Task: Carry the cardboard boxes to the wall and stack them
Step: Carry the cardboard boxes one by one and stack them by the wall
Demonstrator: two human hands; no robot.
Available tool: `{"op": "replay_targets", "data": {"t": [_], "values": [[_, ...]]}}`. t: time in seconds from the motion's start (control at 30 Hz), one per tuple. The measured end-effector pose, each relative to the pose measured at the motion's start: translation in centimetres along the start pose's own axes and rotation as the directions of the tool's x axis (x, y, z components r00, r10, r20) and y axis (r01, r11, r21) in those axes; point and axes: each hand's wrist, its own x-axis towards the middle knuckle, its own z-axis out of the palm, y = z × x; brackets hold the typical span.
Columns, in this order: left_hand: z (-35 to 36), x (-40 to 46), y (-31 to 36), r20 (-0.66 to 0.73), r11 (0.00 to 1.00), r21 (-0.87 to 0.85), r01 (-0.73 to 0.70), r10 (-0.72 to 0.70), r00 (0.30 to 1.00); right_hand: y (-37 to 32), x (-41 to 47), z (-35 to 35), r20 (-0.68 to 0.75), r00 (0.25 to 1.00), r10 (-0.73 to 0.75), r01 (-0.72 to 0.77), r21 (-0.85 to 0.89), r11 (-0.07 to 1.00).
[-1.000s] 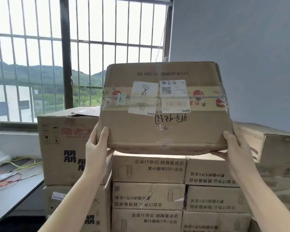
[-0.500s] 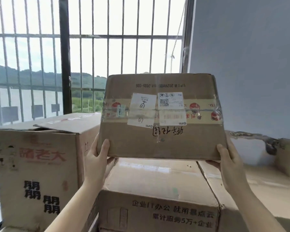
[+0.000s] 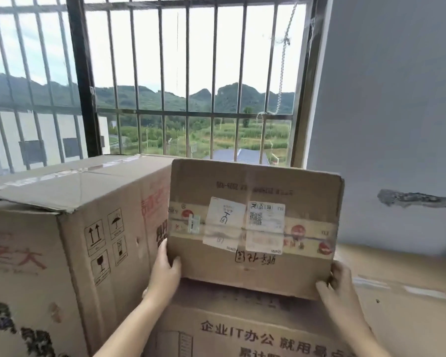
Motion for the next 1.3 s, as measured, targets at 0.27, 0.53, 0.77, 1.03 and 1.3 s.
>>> {"op": "replay_targets", "data": {"t": [0.27,0.53,0.77,1.03,1.3], "values": [[0.2,0.9,-1.4,0.02,0.994,0.029,0.11,-0.11,0.994,1.9,0.9,1.8,0.074,0.996,0.039,-0.016,-0.284,0.959],[-1.8,4.2,-0.7,0.014,0.978,0.043,0.206,-0.207,0.978,0.8,2.7,6.4,0.099,0.988,0.121,-0.089,-0.281,0.956],[-2.5,2.1,-1.0,0.026,0.979,-0.005,0.205,-0.205,0.978,0.6,1.7,4.9,0.16,0.974,0.162,-0.136,-0.16,0.978],[-5.2,-2.7,2.3,0.112,0.996,-0.07,-0.059,0.067,0.991,-3.9,-3.5,1.6,0.132,0.99,-0.048,0.073,-0.196,0.978],[-10.1,-7.1,2.8,0.283,0.948,-0.273,-0.162,0.24,0.929,-5.4,-14.0,2.0,0.008,0.997,-0.071,0.072,-0.074,0.995]]}}
